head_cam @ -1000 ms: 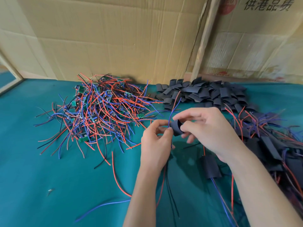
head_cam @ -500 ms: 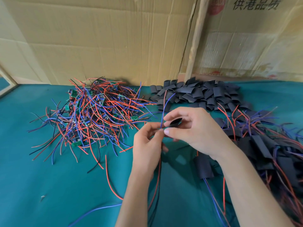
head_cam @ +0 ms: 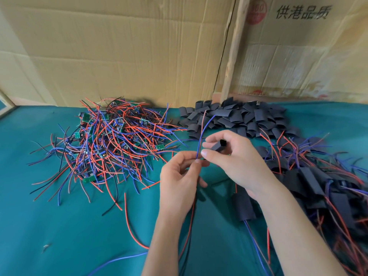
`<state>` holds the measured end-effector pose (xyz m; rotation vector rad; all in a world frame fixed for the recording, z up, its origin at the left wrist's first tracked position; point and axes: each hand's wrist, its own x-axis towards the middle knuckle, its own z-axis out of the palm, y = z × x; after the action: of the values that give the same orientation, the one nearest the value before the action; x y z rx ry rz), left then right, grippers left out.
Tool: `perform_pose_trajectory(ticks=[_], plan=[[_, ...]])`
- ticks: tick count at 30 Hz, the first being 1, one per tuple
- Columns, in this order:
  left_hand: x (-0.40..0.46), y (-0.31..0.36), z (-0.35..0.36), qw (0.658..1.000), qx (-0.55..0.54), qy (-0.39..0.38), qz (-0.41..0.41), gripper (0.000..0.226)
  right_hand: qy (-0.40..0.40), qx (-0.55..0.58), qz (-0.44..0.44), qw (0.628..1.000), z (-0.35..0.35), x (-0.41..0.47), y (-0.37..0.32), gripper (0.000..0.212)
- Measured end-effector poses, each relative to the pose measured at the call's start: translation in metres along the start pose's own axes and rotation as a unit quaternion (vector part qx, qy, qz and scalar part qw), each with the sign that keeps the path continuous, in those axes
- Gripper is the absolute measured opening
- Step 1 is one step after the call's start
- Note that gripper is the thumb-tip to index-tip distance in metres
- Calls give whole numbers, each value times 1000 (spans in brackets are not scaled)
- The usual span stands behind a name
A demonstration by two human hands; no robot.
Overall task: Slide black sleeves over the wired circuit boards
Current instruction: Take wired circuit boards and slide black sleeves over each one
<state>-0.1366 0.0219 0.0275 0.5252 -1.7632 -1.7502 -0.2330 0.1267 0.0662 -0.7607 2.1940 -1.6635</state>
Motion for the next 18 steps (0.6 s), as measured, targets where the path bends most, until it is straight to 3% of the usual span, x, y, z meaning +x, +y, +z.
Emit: perform_pose_trajectory(ticks=[3,7,18], plan=[[0,-2,1,1000,20,2,11,15,62,136,-9,989,-15,1,-8,14],[-2,-3,3,998,50,-7,30,19,138,295,-6,945,-35,1,-18,6],[-4,-2,5,993,102,-42,43,21,125,394,33,910,-28,0,-23,10]])
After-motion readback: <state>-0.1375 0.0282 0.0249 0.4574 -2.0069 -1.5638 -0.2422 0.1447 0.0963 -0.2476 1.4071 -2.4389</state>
